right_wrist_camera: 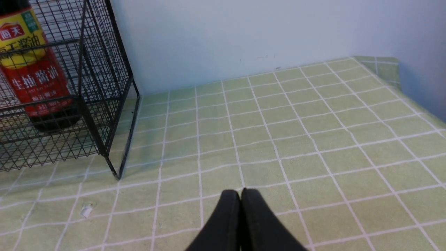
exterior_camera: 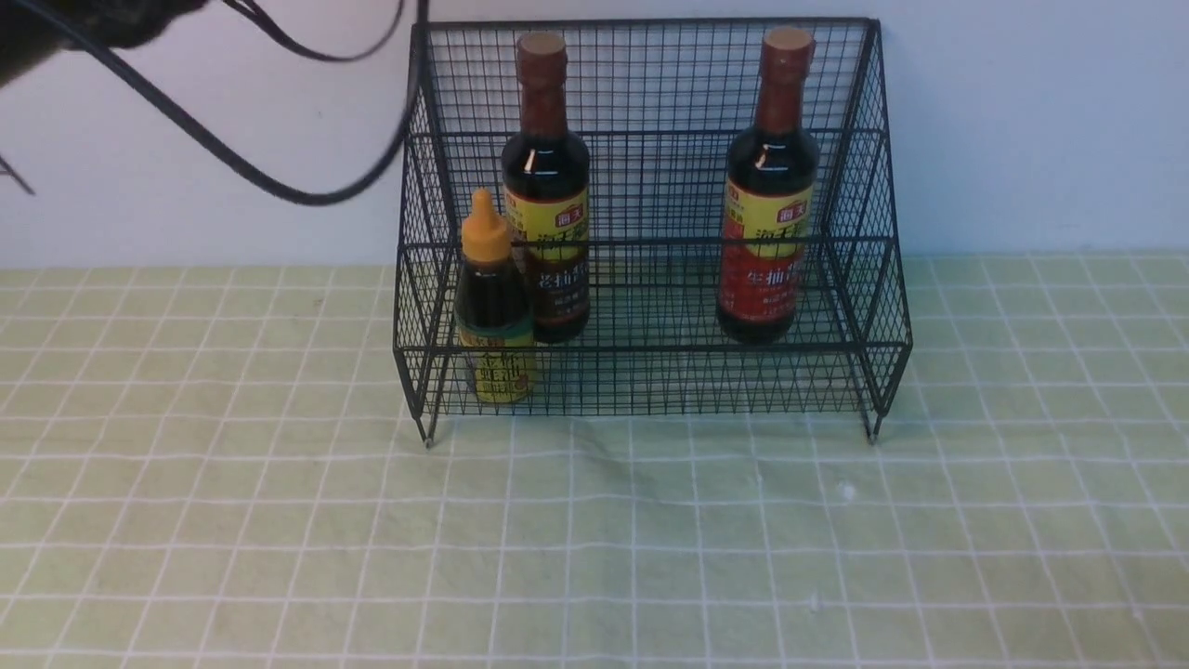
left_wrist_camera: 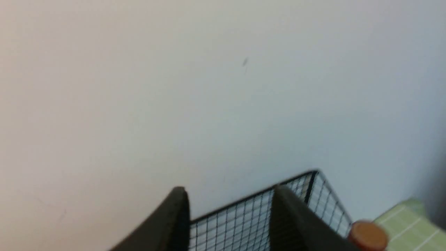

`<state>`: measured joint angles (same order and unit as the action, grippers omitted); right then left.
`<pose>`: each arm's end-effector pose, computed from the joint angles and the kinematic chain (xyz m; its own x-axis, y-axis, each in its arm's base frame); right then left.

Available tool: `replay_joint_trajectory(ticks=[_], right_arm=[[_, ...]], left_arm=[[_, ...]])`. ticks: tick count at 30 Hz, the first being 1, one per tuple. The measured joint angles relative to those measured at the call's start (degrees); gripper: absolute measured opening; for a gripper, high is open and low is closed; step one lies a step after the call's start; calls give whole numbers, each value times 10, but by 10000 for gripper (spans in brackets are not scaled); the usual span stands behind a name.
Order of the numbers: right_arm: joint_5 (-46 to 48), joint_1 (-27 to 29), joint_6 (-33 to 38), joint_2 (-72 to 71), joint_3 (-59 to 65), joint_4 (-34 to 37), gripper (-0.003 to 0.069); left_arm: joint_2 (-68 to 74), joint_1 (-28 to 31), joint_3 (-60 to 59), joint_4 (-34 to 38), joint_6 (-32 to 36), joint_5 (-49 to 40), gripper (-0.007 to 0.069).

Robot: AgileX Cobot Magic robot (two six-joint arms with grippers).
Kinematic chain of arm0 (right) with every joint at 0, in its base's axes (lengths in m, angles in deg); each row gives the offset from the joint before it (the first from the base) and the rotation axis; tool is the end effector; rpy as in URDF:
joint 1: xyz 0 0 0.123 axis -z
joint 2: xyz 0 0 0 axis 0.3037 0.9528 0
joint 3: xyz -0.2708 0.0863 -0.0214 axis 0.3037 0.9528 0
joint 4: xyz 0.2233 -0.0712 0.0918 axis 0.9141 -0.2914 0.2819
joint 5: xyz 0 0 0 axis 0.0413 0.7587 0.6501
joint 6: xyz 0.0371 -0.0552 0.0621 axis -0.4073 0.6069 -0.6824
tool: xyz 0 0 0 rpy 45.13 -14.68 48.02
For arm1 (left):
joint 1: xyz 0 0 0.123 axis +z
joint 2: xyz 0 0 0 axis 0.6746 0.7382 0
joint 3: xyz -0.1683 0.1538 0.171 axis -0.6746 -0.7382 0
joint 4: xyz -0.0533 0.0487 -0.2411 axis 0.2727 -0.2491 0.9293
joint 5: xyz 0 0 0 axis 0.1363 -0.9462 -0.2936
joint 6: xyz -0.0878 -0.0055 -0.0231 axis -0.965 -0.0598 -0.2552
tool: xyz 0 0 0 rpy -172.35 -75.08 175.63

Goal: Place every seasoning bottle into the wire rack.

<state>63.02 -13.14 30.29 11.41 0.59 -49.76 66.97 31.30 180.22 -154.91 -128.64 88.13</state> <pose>0.0522 -0.0082 0.1737 -0.2539 0.2037 -0.9455 0.1705 0.9717 0.1635 0.3841 -0.1168 0.4220 -0.1345 -0.0565 -0.9893 0.5994 0.7904 -0.1266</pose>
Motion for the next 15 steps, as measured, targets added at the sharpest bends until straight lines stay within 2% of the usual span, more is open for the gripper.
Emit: replay_joint_trajectory(ticks=[2,4,5,7,8,11,15], right_arm=[[0,0,0,0,0,0,-14],[0,0,0,0,0,0,-14],[0,0,0,0,0,0,-14],[0,0,0,0,0,0,-14],[0,0,0,0,0,0,-14],[0,0,0,0,0,0,-14],[0,0,0,0,0,0,-14]], left_arm=[[-25,27,1,0,-31,48,86],[-32,42,1,0,-37,77,48],[-42,61,1,-2,-45,118,12],[-46,74,1,-4,-47,145,2],[-54,100,1,-8,-49,192,-6],[-70,137,1,-14,-40,230,-7],[-108,179,1,-15,15,227,-7]])
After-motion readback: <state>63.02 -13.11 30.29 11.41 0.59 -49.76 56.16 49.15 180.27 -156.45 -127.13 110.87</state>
